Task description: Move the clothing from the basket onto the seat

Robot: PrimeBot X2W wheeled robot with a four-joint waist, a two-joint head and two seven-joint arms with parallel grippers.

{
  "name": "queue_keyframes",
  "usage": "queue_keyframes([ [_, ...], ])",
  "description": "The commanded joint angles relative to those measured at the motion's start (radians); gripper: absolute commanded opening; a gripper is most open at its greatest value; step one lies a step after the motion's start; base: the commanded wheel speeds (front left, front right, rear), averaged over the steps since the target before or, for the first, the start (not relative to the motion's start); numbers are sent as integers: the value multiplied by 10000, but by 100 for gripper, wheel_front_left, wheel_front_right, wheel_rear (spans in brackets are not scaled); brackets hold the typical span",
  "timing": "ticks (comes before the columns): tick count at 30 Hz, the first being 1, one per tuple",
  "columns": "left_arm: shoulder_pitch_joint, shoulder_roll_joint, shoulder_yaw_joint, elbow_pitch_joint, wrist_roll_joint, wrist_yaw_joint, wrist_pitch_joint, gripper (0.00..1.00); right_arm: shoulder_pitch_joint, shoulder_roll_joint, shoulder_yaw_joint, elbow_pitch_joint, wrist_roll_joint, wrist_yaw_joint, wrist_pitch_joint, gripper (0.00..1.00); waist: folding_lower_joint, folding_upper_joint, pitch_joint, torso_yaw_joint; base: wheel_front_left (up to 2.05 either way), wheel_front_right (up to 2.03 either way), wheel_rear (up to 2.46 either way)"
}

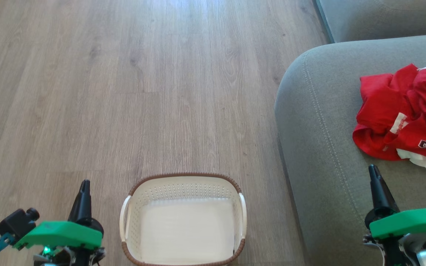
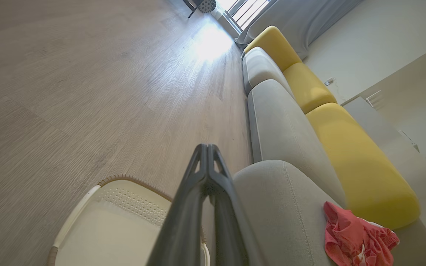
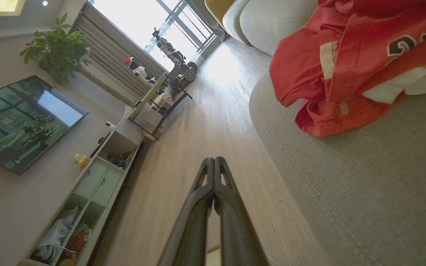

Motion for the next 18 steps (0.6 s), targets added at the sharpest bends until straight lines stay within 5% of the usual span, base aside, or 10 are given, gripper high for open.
queue_keyframes([
  [1,-516,55,349,-266,-234,-91,46,0,-509,-24,-6,-284,255,0,72,0,0,0,-1,1,0,0,0],
  [18,-732,-164,787,-108,-2034,-355,564,0,-732,152,-178,-85,2090,0,590,0,0,0,-16,7,0,0,0],
])
